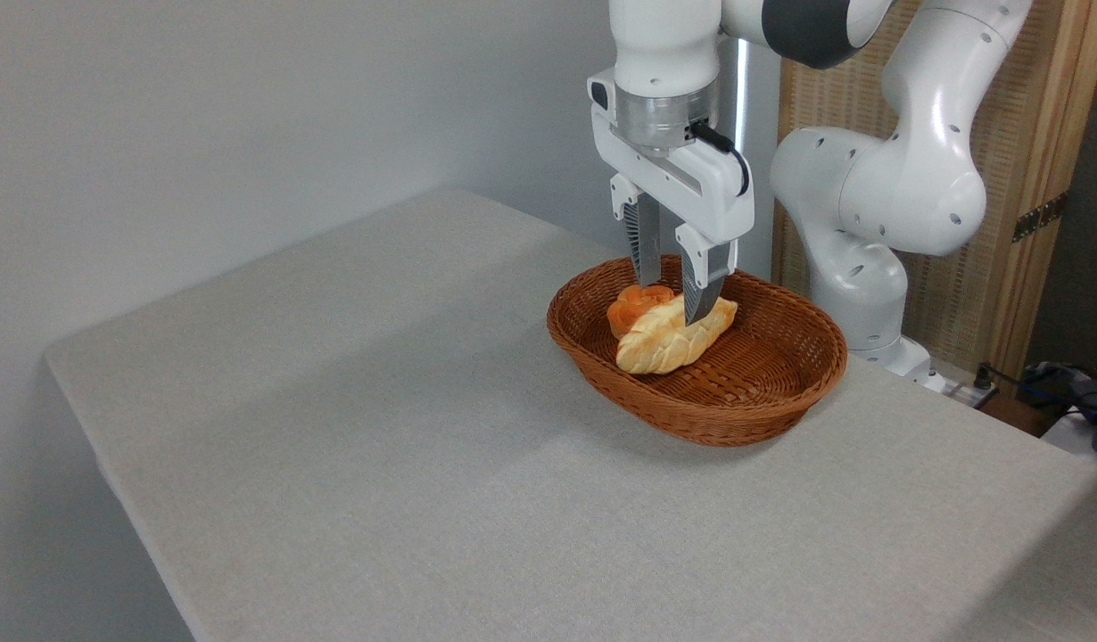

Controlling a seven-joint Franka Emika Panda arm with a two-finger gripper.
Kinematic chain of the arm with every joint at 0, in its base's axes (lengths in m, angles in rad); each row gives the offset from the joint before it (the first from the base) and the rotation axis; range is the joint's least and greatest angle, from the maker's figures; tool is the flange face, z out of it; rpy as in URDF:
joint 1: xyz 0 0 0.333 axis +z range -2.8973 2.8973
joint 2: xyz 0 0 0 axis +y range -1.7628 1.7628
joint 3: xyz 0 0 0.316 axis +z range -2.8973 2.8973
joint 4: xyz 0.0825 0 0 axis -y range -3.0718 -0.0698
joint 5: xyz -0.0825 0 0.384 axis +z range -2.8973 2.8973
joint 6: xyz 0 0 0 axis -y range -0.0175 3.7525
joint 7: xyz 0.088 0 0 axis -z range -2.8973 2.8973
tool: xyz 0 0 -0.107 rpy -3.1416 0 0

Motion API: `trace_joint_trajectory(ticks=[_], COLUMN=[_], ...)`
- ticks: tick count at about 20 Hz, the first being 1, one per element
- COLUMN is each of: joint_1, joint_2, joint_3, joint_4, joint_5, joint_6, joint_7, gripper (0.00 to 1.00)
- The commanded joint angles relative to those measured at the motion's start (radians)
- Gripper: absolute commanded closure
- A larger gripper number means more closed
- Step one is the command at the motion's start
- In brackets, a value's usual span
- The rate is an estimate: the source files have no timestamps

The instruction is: Put bread into the basket

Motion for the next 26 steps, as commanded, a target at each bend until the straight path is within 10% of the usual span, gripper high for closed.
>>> trace_joint_trajectory(ticks=[1, 13, 26], joint_1=[-0.011, -0.009, -0.011], joint_2=[0.003, 0.164, 0.621], joint_3=[0.015, 0.035, 0.022], joint_4=[0.013, 0.257, 0.820], joint_5=[0.014, 0.038, 0.001], joint_6=[-0.032, -0.034, -0.104], joint_7=[0.014, -0.013, -0.174], gripper=[0.00, 0.00, 0.00])
